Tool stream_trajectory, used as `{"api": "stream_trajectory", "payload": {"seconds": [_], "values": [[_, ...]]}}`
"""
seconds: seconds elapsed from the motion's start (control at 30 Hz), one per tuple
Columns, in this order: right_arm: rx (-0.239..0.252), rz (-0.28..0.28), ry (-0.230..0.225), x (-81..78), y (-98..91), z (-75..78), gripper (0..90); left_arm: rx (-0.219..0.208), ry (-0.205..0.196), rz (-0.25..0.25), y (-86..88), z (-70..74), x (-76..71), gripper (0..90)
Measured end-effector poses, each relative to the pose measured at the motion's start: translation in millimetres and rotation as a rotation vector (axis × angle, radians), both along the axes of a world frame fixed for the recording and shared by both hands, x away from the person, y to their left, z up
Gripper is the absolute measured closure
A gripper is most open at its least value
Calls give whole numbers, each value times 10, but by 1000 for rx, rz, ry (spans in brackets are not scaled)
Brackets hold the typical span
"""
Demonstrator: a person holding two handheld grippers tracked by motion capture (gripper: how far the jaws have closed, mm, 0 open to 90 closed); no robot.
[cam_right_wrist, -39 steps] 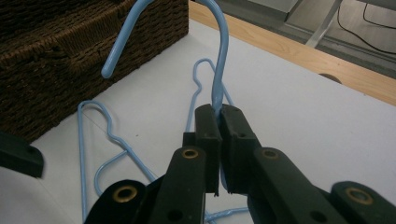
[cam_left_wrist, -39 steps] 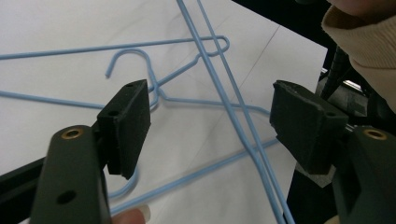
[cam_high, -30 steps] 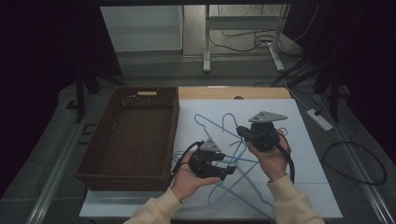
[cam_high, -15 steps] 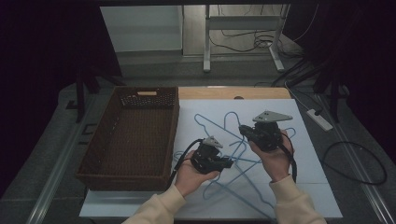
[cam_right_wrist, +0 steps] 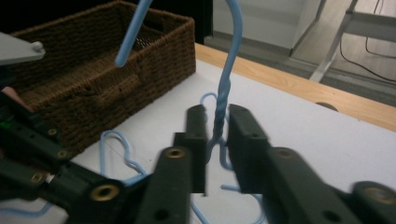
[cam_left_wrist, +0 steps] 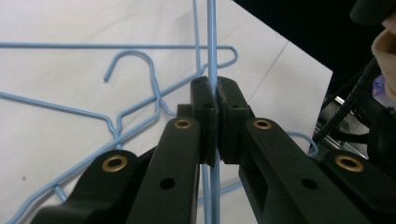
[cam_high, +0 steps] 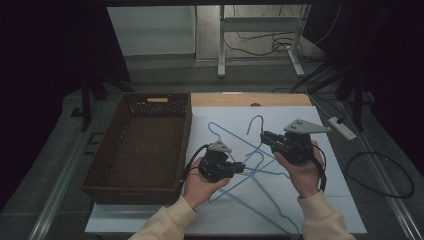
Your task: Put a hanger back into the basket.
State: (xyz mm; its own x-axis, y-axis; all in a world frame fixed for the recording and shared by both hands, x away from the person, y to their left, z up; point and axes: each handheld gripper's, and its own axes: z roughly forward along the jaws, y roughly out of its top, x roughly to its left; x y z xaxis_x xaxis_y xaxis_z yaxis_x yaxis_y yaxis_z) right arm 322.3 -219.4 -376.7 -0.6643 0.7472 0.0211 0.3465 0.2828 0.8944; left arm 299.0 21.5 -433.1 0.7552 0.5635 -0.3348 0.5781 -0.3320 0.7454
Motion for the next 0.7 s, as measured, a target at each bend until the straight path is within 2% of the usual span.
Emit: {"api": "stream_trajectory", "payload": {"seconds": [0.13,0.27,0.43,0.7], "values": [[16,-3,-31,-79,-69,6,585,-15,-10,14,47,61,-2,874],[34,3,-54,-164,-168,-24,468,-22,-22,21,104,118,-10,874],[27,25,-58,-231,-294,-133,413,-38,-26,32,190,172,-5,874],[32,28,-29,-291,-483,-364,373,-81,-32,49,335,291,10,873]]}}
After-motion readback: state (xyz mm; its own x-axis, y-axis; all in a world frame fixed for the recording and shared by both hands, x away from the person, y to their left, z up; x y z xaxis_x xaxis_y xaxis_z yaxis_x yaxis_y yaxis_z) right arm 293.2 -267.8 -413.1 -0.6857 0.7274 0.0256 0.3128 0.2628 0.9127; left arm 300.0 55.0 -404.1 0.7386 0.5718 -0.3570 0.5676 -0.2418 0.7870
